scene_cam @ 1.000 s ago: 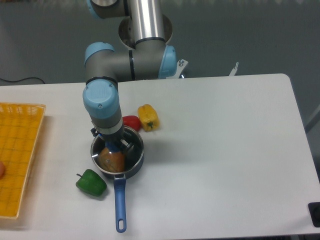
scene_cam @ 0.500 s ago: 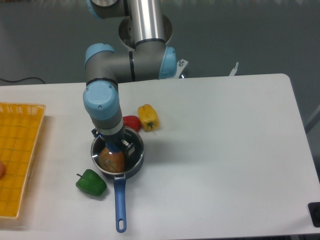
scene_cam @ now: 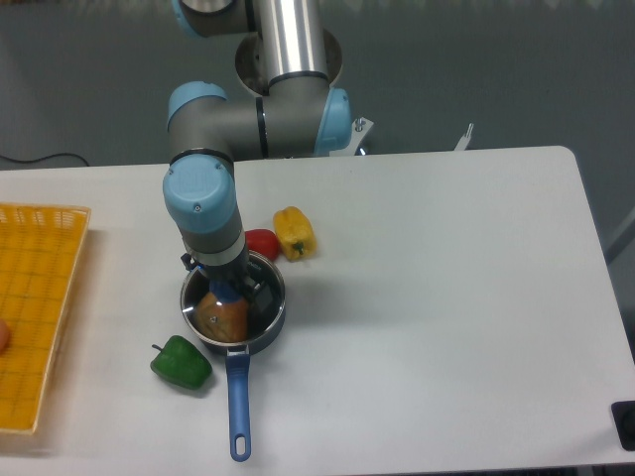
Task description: Close the pot lid
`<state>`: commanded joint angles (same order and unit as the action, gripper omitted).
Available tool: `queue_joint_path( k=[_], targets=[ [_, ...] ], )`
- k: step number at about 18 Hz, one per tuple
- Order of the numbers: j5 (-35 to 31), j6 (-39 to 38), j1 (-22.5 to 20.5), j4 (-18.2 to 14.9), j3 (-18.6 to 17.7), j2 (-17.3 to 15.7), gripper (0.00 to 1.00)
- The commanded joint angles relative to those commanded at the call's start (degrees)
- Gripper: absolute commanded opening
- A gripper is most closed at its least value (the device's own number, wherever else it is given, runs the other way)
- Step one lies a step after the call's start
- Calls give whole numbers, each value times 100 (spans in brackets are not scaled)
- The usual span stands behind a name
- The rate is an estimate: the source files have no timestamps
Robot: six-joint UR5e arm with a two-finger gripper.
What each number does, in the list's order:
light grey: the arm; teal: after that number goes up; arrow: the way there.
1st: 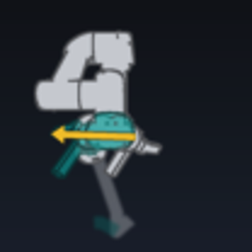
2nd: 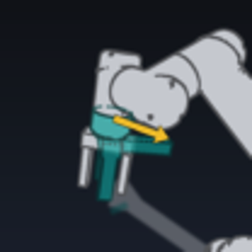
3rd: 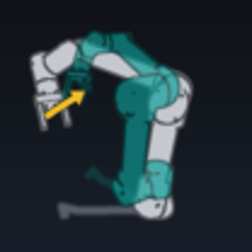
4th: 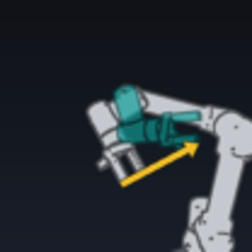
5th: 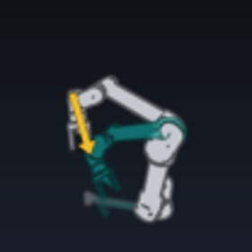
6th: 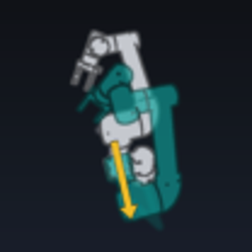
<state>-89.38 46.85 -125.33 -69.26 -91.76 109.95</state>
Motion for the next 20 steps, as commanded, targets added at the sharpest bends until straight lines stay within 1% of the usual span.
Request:
queue_joint_path(
  k=[2,4,5,6,8,11,14,16,18,20],
  targets=[
    [9,17,-35,0,9,-105,100],
    [9,26,-184,-27,27,-167,100],
    [0,44,-228,-79,105,-228,100],
    [0,166,-342,-236,202,-246,100],
    [0,805,-597,-544,334,-342,100],
    [0,1615,-1009,-563,326,-544,100],
    [0,2239,-1414,-563,326,-571,100],
    [0,2844,-1722,-563,282,-571,100],
    [-9,3451,-2020,-572,238,-659,100],
    [0,3900,-2328,-563,159,-694,100]
  ],
)
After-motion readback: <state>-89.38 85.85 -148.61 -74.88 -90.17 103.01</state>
